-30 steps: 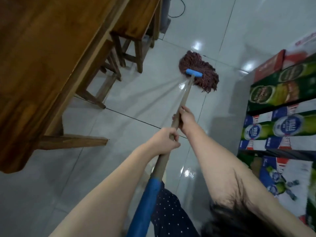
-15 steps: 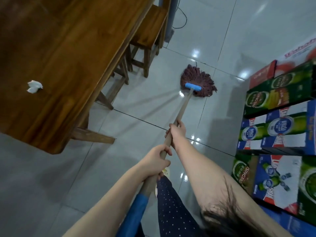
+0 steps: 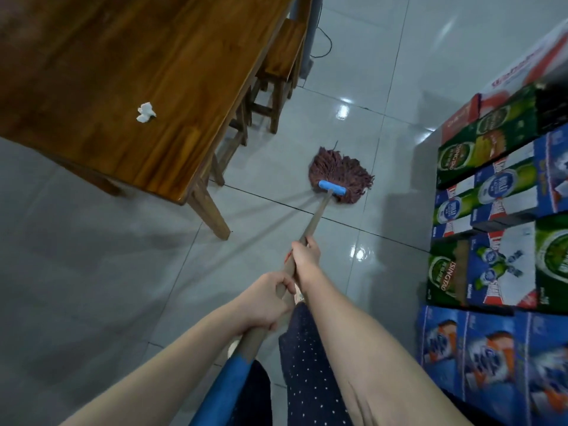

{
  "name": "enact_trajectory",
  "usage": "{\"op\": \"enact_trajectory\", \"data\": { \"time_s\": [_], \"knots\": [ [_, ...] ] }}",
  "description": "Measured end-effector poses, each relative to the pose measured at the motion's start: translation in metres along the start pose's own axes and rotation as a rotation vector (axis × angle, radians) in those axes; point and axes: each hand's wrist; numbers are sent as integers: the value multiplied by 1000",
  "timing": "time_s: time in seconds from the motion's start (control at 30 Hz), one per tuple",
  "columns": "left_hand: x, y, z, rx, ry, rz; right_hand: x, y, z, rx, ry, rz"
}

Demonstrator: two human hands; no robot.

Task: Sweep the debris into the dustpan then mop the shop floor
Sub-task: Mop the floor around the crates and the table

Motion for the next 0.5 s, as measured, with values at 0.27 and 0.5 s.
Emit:
{"op": "enact_trajectory", "data": {
  "time_s": [0.27,0.5],
  "knots": [
    [-42,34,-39,-21,-29,23,-15,-18,58,13,76,18],
    [-99,82,-5,-195,-9,18,-80,-66,68,-108,74,-6]
  ]
}}
Point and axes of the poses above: each hand's wrist, its own x-axis away from the middle knuckle, its own z-axis out of the back of the hand, y = z × x, and after that the axes turned 13 degrees about -y, right-handed
